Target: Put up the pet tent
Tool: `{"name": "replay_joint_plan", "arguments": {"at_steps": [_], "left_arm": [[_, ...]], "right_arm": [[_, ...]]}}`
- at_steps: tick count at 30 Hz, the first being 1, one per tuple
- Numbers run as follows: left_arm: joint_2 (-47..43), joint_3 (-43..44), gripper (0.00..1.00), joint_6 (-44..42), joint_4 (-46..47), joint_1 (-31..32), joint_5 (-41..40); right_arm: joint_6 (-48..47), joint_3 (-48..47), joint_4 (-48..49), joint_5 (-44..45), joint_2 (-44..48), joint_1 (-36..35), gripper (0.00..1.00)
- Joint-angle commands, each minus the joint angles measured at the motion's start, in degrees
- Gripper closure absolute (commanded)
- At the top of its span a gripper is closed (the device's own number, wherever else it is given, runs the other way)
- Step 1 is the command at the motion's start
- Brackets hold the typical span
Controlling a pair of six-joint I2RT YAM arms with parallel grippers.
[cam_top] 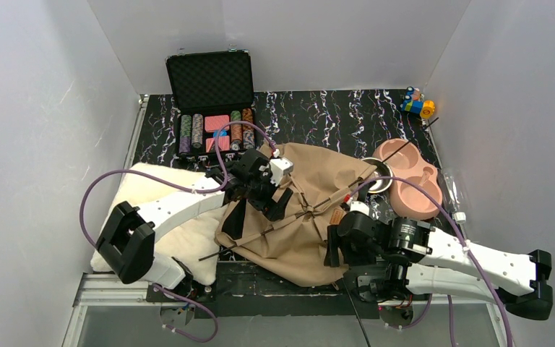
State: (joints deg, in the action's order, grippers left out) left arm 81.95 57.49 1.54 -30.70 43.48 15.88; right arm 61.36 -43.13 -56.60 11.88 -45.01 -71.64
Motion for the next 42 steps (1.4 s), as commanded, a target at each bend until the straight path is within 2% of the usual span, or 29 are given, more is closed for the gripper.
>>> {"name": "replay_joint_plan", "arguments": {"at_steps": [1,4,7,11,13,15,17,18,20,21,26,31,36,42], "left_arm": [[0.29,2.10,0.05,-0.49,2.26,0.18,-3.46],[0.94,2.32,0.10,0.16,3.79,0.11,-2.32],[2.05,2.71,0.19,0.45,3.80,0.21,-1.87],[3.56,2.60,0.32,1.87,3.88,0.11,-0.06],[4.31,2.46,0.39,2.71,3.92,0.12,1.21],[4.92,2.28,0.47,3.29,4.09,0.18,2.65],[5.39,1.91,0.63,4.31,4.76,0.20,3.64],[5.52,1.87,0.75,4.86,5.20,0.12,3.83],[5.65,2.01,0.95,6.18,5.74,0.18,3.90],[5.42,2.08,1.00,6.84,6.07,0.17,3.96],[2.16,3.05,1.00,8.71,9.58,0.20,3.37],[2.83,8.65,1.00,8.45,9.57,0.16,2.49],[4.83,14.94,1.00,4.56,5.31,0.11,-3.80],[6.30,21.08,1.00,0.60,0.65,-2.62,-11.11]], "right_arm": [[1.90,2.61,-4.71,-8.39,2.29,0.03,0.17],[3.01,4.54,-7.06,-9.49,2.53,0.01,0.17],[3.45,6.48,-6.40,-11.24,2.99,0.00,0.19],[3.90,10.47,0.05,-14.92,5.00,0.01,0.32],[4.32,12.41,3.62,-16.16,5.47,0.01,0.45],[4.36,13.75,6.64,-16.86,5.87,-0.12,0.67],[4.18,14.08,8.57,-16.33,6.13,-0.17,0.87],[4.12,13.79,9.21,-15.70,6.23,-0.25,0.98],[3.98,12.67,9.67,-13.32,6.46,-0.41,0.99],[3.75,11.93,9.93,-12.32,6.71,-0.57,0.99],[4.09,9.05,9.32,-2.78,9.16,-2.93,0.99],[2.21,6.08,10.79,4.92,9.90,-4.03,0.99],[0.42,1.32,12.93,11.24,5.92,-4.12,0.99],[-0.57,-1.59,22.03,19.02,-0.58,-4.04,0.99]]}}
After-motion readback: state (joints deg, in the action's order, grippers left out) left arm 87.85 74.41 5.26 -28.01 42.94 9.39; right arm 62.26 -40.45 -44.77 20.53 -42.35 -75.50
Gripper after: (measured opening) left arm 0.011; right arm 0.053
